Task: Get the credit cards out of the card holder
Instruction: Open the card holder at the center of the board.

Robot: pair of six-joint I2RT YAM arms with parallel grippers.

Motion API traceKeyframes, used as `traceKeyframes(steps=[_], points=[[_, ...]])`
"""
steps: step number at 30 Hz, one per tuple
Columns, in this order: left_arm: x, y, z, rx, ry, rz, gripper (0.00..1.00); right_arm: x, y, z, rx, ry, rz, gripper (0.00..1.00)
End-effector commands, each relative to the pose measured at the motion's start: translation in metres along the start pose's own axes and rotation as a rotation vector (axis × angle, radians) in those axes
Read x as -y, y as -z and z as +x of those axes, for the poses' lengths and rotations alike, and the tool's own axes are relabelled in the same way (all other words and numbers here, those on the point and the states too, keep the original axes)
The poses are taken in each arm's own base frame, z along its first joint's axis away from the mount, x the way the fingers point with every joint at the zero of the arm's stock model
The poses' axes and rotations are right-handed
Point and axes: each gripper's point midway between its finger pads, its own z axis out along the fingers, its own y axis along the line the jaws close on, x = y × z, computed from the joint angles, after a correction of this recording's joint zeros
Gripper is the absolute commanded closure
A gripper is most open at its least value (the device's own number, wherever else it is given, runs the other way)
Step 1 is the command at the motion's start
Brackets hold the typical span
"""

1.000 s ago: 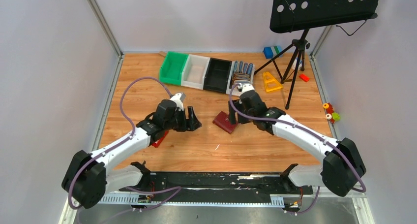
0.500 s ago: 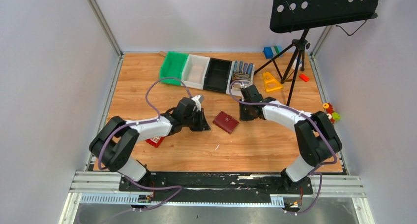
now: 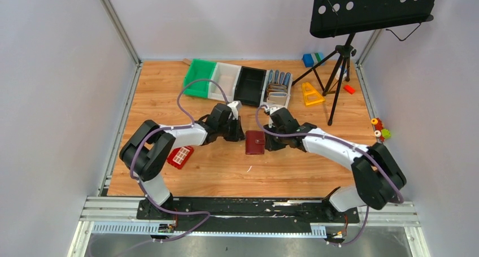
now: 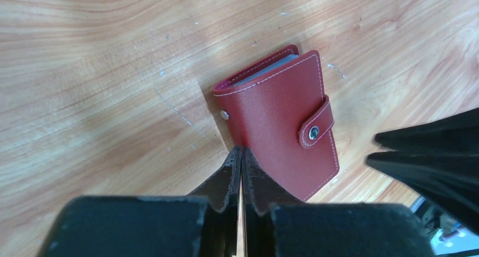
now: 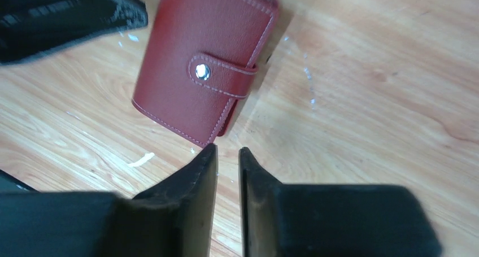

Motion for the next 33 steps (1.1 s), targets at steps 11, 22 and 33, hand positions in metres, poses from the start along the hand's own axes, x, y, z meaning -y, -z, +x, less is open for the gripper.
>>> traceKeyframes(steps=[11,22,33], points=[[0.017,0.011,-0.001,0.085,-0.108,0.143,0.38,-0.012,-0.002,-0.055,0.167,-0.114,0.032,0.32],[-0.003,-0.002,0.014,-0.005,-0.076,0.055,0.43,-0.010,-0.027,-0.059,0.156,-0.112,0.138,0.34],[-0.037,-0.011,0.025,-0.127,-0.112,-0.158,0.50,0.026,-0.027,-0.040,0.098,-0.111,0.362,0.56]])
